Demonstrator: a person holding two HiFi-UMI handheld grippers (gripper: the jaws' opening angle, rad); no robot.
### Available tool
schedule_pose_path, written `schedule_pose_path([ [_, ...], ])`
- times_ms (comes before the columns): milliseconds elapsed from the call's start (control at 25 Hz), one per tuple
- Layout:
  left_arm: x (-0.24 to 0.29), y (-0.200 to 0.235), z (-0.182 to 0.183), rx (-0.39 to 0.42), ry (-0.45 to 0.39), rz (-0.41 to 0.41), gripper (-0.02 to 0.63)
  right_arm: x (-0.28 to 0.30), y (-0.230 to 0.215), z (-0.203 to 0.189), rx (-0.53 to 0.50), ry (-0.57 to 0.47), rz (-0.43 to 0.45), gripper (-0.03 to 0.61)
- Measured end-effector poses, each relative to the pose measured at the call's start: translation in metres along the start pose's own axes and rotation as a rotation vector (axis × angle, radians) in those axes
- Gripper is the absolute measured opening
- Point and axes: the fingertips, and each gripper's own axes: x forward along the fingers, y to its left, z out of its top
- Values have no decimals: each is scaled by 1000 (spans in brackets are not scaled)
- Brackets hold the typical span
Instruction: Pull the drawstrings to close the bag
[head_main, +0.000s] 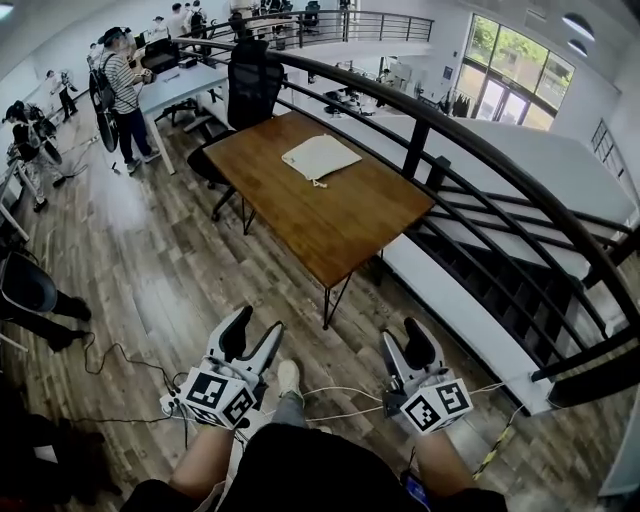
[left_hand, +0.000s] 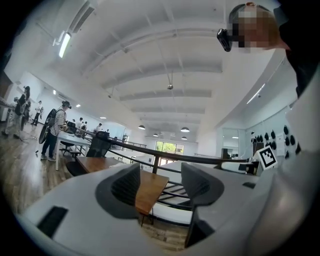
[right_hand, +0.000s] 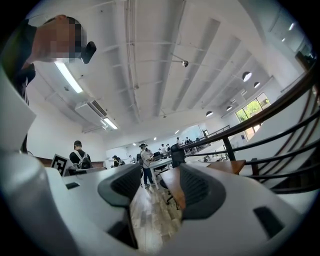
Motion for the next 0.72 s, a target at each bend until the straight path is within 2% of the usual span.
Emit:
schedule_pose_path([
  [160, 36, 19, 2, 8, -5, -21, 252, 37, -13, 5, -13, 10, -14, 230],
  [440, 91, 69, 13, 5, -21, -36, 252, 122, -24, 6, -55, 43, 12, 225],
  [720, 132, 128, 22, -9, -12, -48, 252, 186, -42, 8, -90, 80, -38, 222],
])
